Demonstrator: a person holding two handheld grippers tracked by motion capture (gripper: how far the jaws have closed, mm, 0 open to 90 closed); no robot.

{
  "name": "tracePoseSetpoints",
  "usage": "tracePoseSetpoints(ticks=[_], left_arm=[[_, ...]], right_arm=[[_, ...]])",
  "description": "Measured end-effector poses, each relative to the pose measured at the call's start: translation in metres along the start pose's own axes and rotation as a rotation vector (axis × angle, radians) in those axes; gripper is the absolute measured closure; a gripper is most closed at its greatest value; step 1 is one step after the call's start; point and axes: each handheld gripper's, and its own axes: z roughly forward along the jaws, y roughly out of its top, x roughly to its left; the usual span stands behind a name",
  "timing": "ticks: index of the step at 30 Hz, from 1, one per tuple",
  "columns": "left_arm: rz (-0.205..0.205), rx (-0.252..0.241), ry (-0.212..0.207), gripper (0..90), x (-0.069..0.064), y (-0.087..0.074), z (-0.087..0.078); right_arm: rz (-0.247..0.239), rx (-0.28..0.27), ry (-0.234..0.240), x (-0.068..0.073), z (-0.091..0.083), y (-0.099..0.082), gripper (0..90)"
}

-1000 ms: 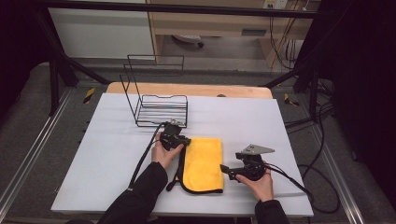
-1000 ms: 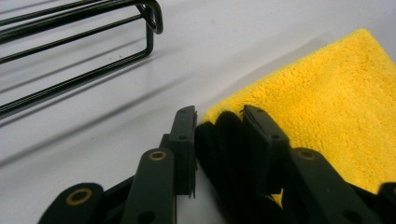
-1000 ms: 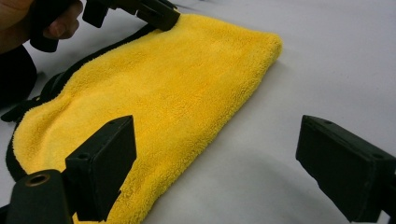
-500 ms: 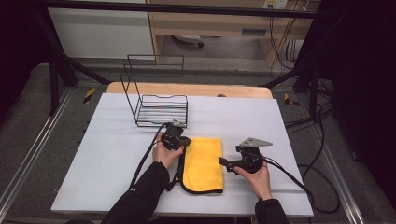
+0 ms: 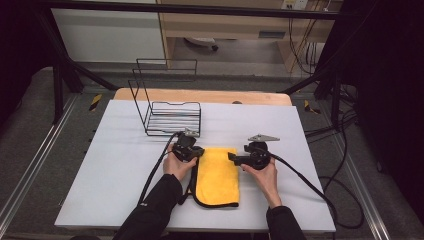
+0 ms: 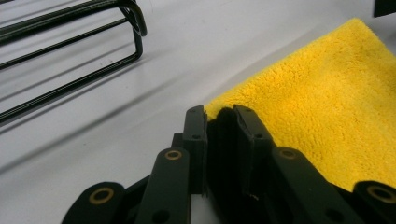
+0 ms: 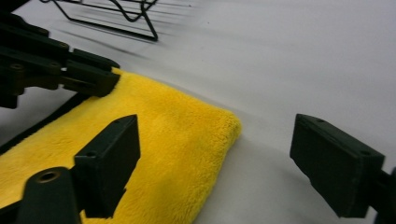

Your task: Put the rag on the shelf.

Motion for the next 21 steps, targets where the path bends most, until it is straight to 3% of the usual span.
tracePoseSetpoints(ticks=[8,13,15,16,21], left_arm=[[0.014,-0.008,0.006,75.3,-0.0014,-0.0012,0.0000],[0.013,-0.016,0.007,75.3,-0.0014,-0.0026,-0.0004],[0.014,-0.023,0.012,75.3,-0.0021,-0.0031,-0.0004],[0.013,-0.026,0.011,75.5,-0.0020,-0.0034,-0.0004],[0.004,-0.026,-0.001,75.5,-0.0002,-0.0036,-0.0008]], right_arm=[[0.006,0.042,-0.025,-0.0023,0.0085,-0.0021,43.3],[0.026,0.052,0.007,-0.0003,0.0099,-0.0027,61.9],[0.034,0.058,0.014,0.0004,0.0102,-0.0026,63.9],[0.048,0.071,0.023,0.0019,0.0104,-0.0022,70.0],[0.080,0.078,0.038,0.0029,0.0106,-0.0019,77.9]])
